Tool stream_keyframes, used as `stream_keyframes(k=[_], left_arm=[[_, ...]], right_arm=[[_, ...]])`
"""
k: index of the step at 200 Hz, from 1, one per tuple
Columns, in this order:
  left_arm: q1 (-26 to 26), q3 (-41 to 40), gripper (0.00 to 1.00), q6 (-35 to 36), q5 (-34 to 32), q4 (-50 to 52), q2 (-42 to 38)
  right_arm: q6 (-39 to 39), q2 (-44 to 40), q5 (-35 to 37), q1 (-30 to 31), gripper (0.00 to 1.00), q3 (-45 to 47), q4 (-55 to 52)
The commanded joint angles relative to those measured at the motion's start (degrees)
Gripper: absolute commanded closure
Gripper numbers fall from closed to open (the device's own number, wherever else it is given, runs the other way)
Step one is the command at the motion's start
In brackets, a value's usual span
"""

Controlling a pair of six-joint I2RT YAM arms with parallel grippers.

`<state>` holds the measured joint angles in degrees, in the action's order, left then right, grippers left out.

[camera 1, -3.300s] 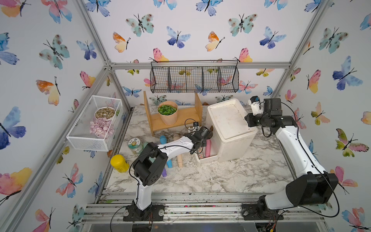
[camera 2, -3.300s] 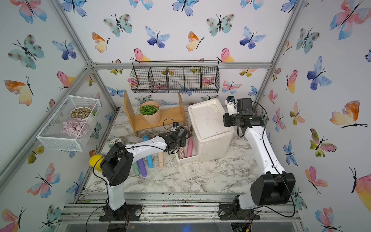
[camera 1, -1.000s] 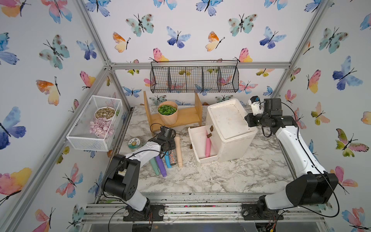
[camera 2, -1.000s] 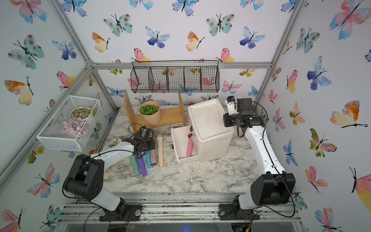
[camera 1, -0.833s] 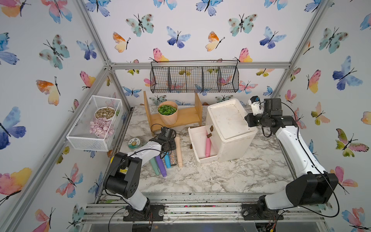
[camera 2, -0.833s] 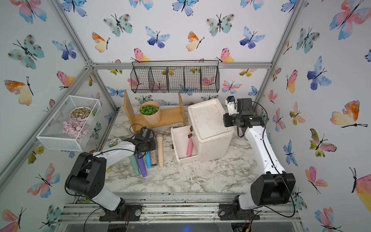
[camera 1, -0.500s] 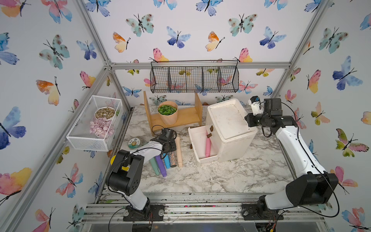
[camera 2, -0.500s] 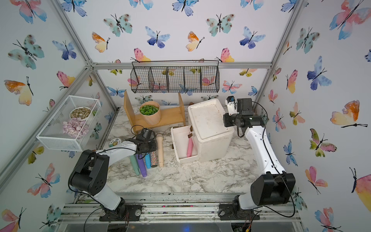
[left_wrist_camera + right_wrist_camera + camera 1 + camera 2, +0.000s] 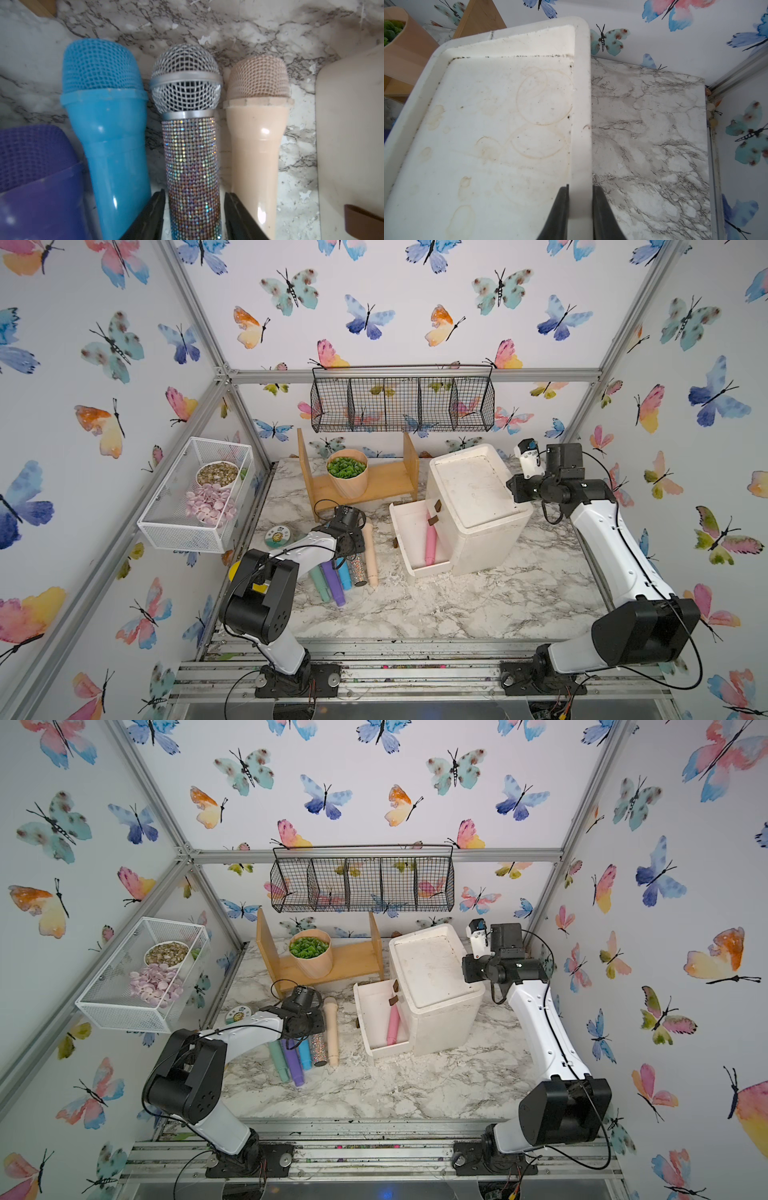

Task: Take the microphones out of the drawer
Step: Place the microphone at the center of the board.

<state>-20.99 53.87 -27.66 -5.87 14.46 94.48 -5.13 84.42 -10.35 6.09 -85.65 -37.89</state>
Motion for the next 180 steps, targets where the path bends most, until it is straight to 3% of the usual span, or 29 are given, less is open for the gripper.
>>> stream_keyframes(k=[1,101,143,180], left_arm=[[0.21,2.02,0.48,-0.03,0.92,2.64,-3.36],[-1.99,4.93,0.47,-0.47,5.91,2.80,-12.11],[-9.66,6.82,0.47,0.11,6.32,0.20,-11.97],[-16.40,10.34,0.48,1.76,5.99,-0.87,-6.72]], right_arm=[[1.95,-0.38,-3.12,0.15,0.94,-0.66,0.73],[1.88,-0.93,-2.91,0.15,0.94,-0.57,0.71],[1.90,-1.10,-3.01,0.15,0.94,-0.49,0.80],[1.96,-1.19,-3.36,0.15,0.94,-0.15,1.00]])
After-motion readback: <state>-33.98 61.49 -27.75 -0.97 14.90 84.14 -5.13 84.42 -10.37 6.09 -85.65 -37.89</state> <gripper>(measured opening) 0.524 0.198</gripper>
